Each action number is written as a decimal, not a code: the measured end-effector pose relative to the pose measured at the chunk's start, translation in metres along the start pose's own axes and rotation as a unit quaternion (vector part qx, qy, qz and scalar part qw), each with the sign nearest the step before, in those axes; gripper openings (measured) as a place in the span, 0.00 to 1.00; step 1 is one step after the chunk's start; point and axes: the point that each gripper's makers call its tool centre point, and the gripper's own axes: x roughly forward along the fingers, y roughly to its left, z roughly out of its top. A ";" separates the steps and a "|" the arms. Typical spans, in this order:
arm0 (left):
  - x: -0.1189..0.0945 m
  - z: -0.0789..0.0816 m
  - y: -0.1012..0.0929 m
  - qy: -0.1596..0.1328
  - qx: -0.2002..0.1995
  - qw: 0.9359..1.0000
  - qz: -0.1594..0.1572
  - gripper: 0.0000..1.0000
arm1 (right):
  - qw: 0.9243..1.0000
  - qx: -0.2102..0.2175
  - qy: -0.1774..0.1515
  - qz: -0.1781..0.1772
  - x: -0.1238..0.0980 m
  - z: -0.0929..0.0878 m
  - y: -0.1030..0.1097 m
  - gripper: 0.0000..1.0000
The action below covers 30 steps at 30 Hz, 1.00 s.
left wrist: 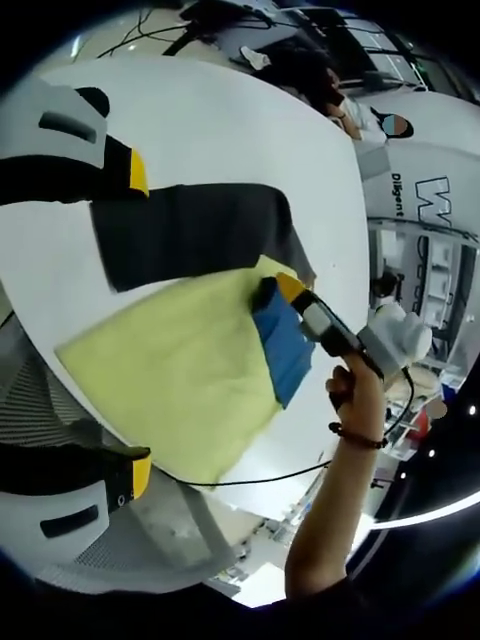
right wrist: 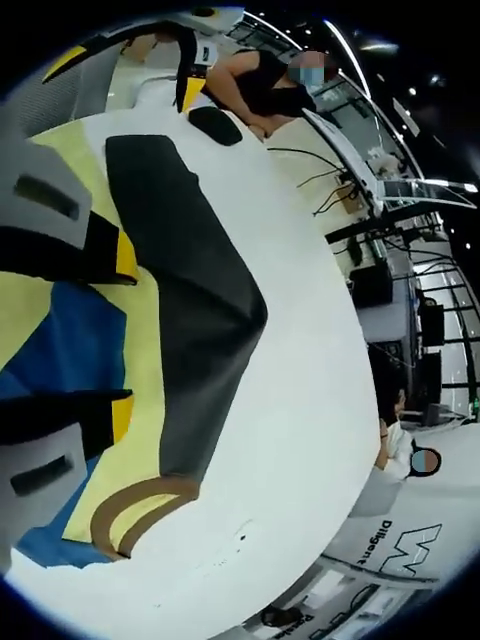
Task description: Fold the garment on the visible template until the final outline fits inside the template.
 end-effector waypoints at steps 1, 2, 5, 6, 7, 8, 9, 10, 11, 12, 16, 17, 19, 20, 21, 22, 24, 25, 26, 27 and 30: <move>0.000 -0.001 0.000 0.000 -0.001 1.000 0.001 0.97 | 1.000 -0.004 0.006 0.001 0.002 -0.002 0.000 0.36; 0.001 -0.002 0.001 0.001 -0.003 1.000 0.001 0.97 | 1.000 -0.006 0.014 0.004 0.008 -0.002 -0.001 0.34; 0.001 -0.003 0.002 0.001 -0.006 1.000 0.003 0.97 | 0.999 -0.018 0.032 0.009 0.010 -0.011 0.001 0.30; 0.001 -0.003 0.003 0.001 -0.007 1.000 0.004 0.97 | 0.999 -0.021 0.040 0.009 0.010 -0.014 0.001 0.29; 0.001 -0.004 0.004 0.001 -0.008 1.000 0.005 0.97 | 0.999 -0.022 0.042 0.009 0.011 -0.015 0.001 0.29; 0.001 -0.004 0.004 0.001 -0.009 1.000 0.005 0.97 | 0.999 -0.021 0.045 0.009 0.010 -0.018 0.002 0.29; 0.001 -0.004 0.005 0.000 -0.011 1.000 0.006 0.97 | 0.999 -0.020 0.048 0.009 0.009 -0.022 0.002 0.28; 0.001 -0.004 0.005 0.000 -0.012 1.000 0.006 0.97 | 0.998 -0.018 0.051 0.010 0.010 -0.024 0.002 0.26; 0.000 -0.004 0.006 0.001 -0.012 1.000 0.006 0.97 | 0.998 -0.020 0.055 0.010 0.010 -0.026 0.002 0.24; 0.001 -0.005 0.006 0.001 -0.013 1.000 0.007 0.97 | 0.998 -0.020 0.058 0.009 0.013 -0.028 -0.001 0.23; 0.001 -0.005 0.006 0.003 -0.013 1.000 0.005 0.97 | 0.998 -0.017 0.064 0.009 0.010 -0.033 -0.001 0.17; 0.002 -0.005 0.006 0.003 -0.012 1.000 0.005 0.97 | 0.998 -0.017 0.064 0.010 0.011 -0.033 -0.001 0.14; 0.002 -0.005 0.006 0.004 -0.012 1.000 0.004 0.97 | 0.998 -0.013 0.065 0.010 0.010 -0.035 -0.002 0.07; 0.003 -0.005 0.006 0.004 -0.012 1.000 0.004 0.97 | 0.998 -0.011 0.063 0.008 0.010 -0.034 -0.002 0.05; 0.003 -0.005 0.006 0.004 -0.011 1.000 0.003 0.96 | 0.998 -0.010 0.059 0.007 0.010 -0.033 -0.002 0.03; 0.003 -0.005 0.006 0.004 -0.011 1.000 0.003 0.96 | 0.998 -0.010 0.058 0.007 0.009 -0.033 -0.003 0.00; 0.004 -0.005 0.006 0.005 -0.011 1.000 0.003 0.96 | 0.999 -0.006 0.053 0.008 0.009 -0.031 -0.003 0.00; 0.004 -0.004 0.006 0.005 -0.011 1.000 0.003 0.96 | 0.999 -0.005 0.052 0.006 0.008 -0.031 -0.004 0.00; 0.004 -0.004 0.006 0.005 -0.011 1.000 0.003 0.96 | 0.999 -0.003 0.051 0.005 0.007 -0.031 -0.004 0.00; 0.004 -0.004 0.006 0.005 -0.010 1.000 0.003 0.96 | 0.999 0.003 0.046 0.006 0.006 -0.030 -0.004 0.00; 0.005 -0.004 0.006 0.007 -0.009 1.000 0.002 0.96 | 0.999 0.040 0.024 0.008 0.006 -0.021 -0.005 0.00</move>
